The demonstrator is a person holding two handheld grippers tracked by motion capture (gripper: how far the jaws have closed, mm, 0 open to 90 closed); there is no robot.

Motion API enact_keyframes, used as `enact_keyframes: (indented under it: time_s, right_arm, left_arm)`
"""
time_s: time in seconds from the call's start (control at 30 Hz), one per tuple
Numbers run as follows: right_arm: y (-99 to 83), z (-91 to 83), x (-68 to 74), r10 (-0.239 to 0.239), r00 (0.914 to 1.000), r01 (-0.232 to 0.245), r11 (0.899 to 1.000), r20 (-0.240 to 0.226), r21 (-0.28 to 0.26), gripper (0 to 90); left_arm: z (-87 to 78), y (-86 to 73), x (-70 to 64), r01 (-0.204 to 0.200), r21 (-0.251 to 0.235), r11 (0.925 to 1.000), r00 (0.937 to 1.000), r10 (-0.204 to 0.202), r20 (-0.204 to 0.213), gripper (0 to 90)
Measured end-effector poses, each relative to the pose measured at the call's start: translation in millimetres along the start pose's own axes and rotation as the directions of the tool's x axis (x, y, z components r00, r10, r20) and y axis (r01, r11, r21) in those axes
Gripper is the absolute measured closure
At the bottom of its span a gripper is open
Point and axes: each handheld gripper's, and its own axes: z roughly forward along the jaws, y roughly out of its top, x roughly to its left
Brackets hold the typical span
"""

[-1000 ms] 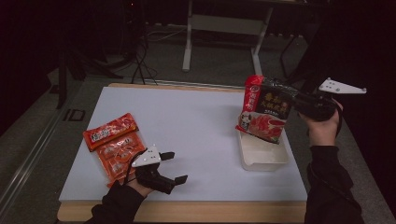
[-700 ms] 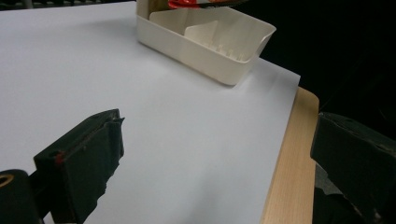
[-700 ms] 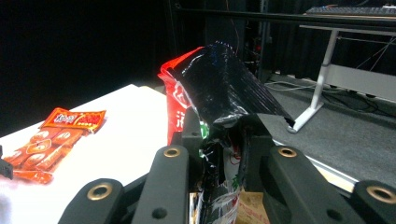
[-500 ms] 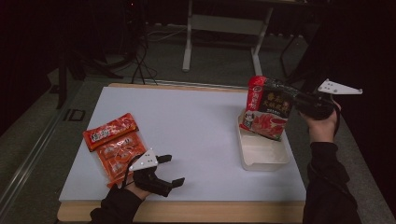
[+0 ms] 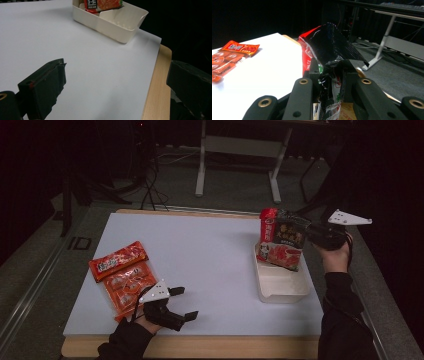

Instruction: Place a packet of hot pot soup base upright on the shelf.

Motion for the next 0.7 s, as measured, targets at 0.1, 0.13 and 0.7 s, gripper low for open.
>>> enact_keyframes:
  time_s: [0.1, 0.13, 0.7]
  right_arm:
    - [-2.6, 2.7, 0.8, 0.005, 0.9999, -0.005, 1.000, -0.011, 0.005, 75.6]
    - [-3.3, 3.2, 0.8, 0.007, 0.9999, -0.007, 1.000, -0.015, -0.001, 75.5]
    - [-21.2, 7.3, 0.4, 0.051, 0.9975, -0.052, 0.998, -0.048, -0.022, 73.5]
  left_arm:
    - [-0.5, 0.4, 0.4, 0.002, 0.000, 1.0000, 1.0000, -0.002, 0.000, 2.8]
    - [-0.5, 0.3, 0.4, 0.002, -0.002, 1.0000, 1.0000, -0.002, -0.001, 2.8]
    - [0.3, -1.6, 0.8, 0.009, 0.009, 0.9999, 1.0000, -0.009, -0.001, 2.8]
